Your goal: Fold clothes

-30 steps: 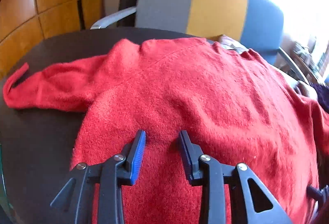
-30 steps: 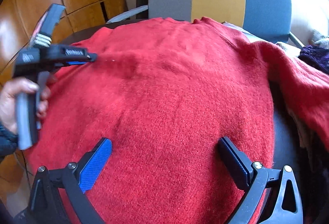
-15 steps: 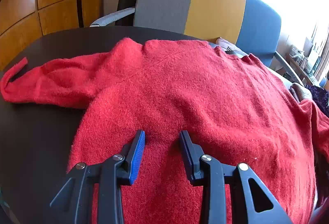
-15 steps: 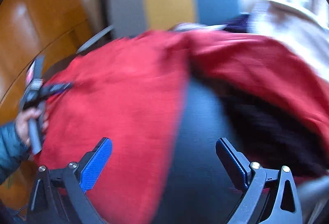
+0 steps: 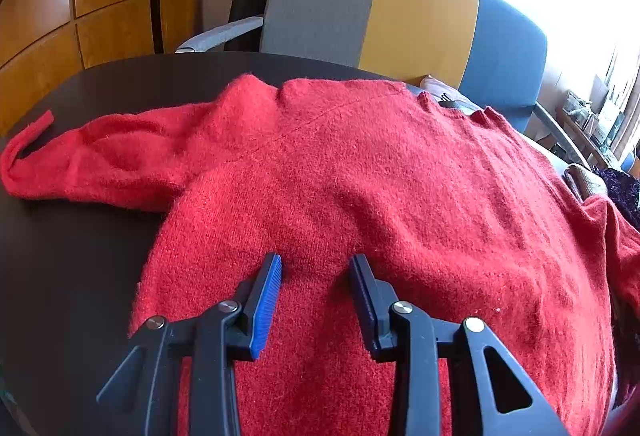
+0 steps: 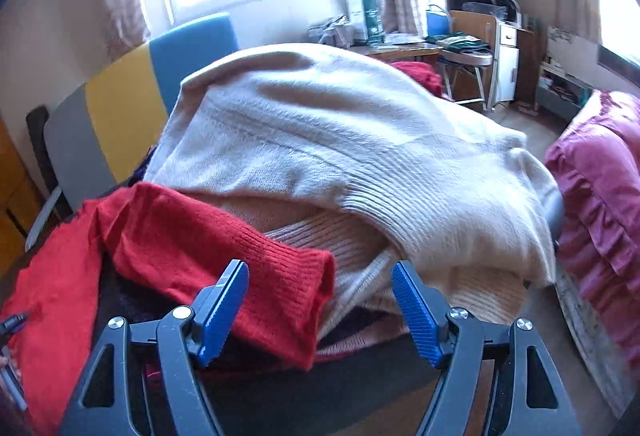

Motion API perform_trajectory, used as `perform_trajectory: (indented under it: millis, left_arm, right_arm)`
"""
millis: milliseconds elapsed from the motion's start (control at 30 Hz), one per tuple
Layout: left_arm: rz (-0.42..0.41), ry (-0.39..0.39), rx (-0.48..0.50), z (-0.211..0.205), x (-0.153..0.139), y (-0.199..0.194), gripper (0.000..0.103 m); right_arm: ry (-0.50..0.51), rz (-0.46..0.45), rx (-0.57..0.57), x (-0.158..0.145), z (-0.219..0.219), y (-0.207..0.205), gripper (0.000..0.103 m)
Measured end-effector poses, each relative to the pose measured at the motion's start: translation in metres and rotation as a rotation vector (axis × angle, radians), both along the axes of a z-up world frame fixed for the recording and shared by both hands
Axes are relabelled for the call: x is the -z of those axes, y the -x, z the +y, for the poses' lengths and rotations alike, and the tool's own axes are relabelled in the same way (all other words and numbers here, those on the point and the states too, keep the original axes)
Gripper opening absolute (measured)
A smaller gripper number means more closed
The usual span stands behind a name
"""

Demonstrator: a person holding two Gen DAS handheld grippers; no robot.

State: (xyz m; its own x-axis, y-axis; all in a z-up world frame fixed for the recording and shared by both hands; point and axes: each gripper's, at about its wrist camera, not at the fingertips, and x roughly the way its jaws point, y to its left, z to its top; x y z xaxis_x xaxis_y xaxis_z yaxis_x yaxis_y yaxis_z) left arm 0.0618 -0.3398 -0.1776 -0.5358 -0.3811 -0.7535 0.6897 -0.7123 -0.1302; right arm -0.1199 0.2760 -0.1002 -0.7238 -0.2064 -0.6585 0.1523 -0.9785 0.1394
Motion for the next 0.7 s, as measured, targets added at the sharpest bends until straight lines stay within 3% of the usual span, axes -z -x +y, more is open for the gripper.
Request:
perform_trajectory:
  millis: [267,433,600,700]
  left_arm:
    - [-0.01,0.011,0.0,0.0,0.0,0.0,0.036]
    - [-0.001,0.005,0.0,-0.002,0.0,-0.002,0.036]
    - [0.012,-0.008,0.0,-0.003,0.0,-0.002,0.036]
    - [0.018,-0.013,-0.001,-0.004,0.0,-0.003,0.036]
  right_arm:
    - [-0.02,-0.045,-0.046,0.023,0.002,0.024,0.05]
    - [-0.052,-0.084,-0.092,0.031,0.002,0.021,0.025]
    - [0.033,-0.16,-0.117,0.039,0.003,0.027,0.025]
    - [0.098,-0.175,-0.109,0.042,0.004,0.034,0.035]
